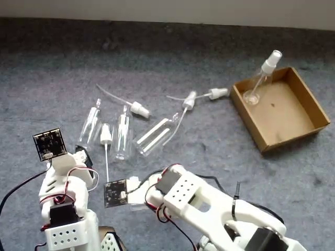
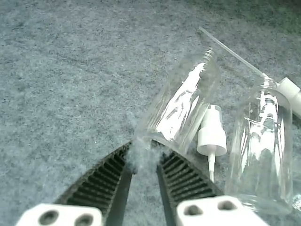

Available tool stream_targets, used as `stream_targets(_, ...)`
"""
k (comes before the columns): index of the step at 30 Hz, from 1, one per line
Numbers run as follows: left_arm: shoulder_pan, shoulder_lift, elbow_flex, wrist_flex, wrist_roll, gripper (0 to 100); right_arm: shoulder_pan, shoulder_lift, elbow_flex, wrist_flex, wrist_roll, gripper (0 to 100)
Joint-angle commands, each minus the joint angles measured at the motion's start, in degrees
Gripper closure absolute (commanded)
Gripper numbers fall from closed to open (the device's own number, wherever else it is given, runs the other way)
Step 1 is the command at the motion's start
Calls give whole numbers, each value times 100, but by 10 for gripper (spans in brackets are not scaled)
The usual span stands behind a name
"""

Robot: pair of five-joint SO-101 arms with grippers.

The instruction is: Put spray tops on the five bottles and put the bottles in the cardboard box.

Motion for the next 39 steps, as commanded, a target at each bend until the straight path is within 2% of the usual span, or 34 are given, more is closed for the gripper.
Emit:
stream_targets(1,-48,-57,-4,-132,9,995,602,-75,-189,312,-62,826)
stream_targets(8,-48,-57,-4,-132,9,995,1596,-919,-787,505,-62,826)
stream_targets(12,-48,-57,-4,-132,9,995,2492,-1736,-919,488,-79,826)
stream_targets(16,-48,-57,-4,-132,9,995,3371,-2167,-892,479,-738,825)
stream_targets(19,-48,-57,-4,-132,9,995,3688,-2185,-884,426,-949,825)
stream_targets(21,-48,-57,-4,-123,9,995,3644,-2220,-813,233,-545,825)
stream_targets(25,-40,-57,-4,-114,9,995,3512,-2220,-180,-541,1108,825)
stream_targets(27,-40,-57,-4,-105,9,995,3521,-2220,145,-989,1662,825)
stream_targets(34,75,-66,110,-237,9,995,3530,-2176,1068,-1675,2233,825)
stream_targets(39,189,-57,119,-255,9,995,3802,-2176,1508,-1675,3059,825)
